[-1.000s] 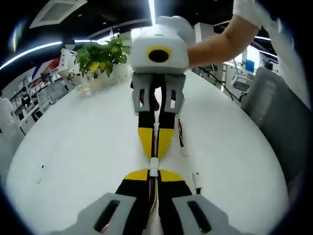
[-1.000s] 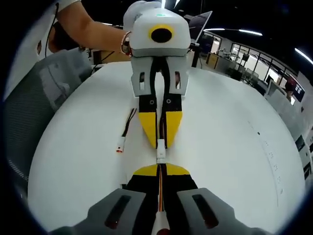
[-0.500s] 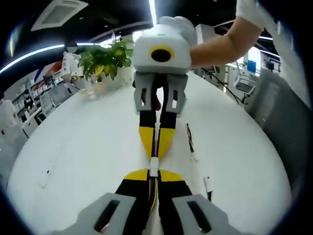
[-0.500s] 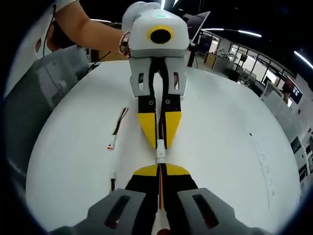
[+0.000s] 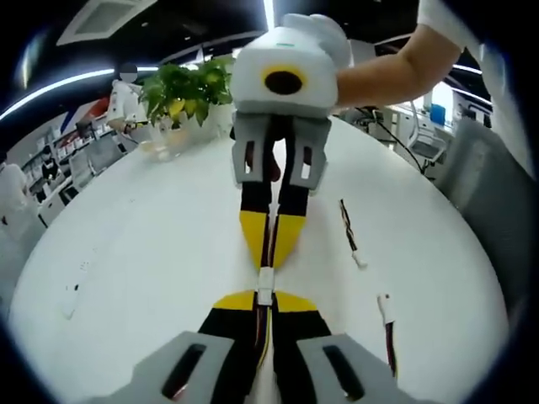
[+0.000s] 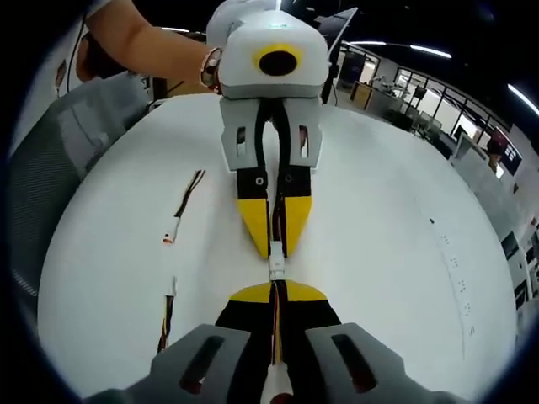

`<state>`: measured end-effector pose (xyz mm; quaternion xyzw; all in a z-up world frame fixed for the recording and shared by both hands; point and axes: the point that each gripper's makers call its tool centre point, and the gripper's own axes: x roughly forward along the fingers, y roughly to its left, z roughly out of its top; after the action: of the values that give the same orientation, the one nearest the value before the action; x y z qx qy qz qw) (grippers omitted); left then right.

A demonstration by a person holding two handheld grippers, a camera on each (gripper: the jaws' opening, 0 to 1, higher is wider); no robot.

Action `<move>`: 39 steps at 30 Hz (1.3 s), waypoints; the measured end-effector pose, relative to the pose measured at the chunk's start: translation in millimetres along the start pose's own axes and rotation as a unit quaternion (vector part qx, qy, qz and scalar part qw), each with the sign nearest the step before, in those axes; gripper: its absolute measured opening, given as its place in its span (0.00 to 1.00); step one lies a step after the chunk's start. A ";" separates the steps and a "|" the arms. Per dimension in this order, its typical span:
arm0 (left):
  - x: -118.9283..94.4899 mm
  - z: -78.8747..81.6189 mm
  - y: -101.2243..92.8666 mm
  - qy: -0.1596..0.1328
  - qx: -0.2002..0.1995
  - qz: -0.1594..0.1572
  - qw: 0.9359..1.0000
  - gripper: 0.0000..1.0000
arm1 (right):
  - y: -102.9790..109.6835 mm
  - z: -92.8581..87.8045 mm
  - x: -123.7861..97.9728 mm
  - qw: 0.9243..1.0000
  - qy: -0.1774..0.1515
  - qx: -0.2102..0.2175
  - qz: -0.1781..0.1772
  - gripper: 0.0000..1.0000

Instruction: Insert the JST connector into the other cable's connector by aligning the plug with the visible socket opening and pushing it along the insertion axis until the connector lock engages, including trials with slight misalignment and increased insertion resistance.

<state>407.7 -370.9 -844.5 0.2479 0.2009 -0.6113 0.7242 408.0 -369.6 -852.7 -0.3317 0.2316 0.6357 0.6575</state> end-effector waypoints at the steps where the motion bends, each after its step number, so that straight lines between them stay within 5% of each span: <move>1: 0.3 -0.8 0.6 0.000 -0.002 0.000 1.000 0.00 | 0.3 -0.1 0.0 1.000 0.000 0.000 0.000 0.00; 39: 1.8 -0.8 2.1 -0.005 -0.018 -0.010 1.000 0.00 | 5.2 -0.8 -3.8 1.000 -0.008 0.012 0.001 0.01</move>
<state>410.1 -371.6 -846.0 0.2299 0.2112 -0.6163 0.7230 402.6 -372.9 -851.2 -0.3185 0.2344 0.6364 0.6623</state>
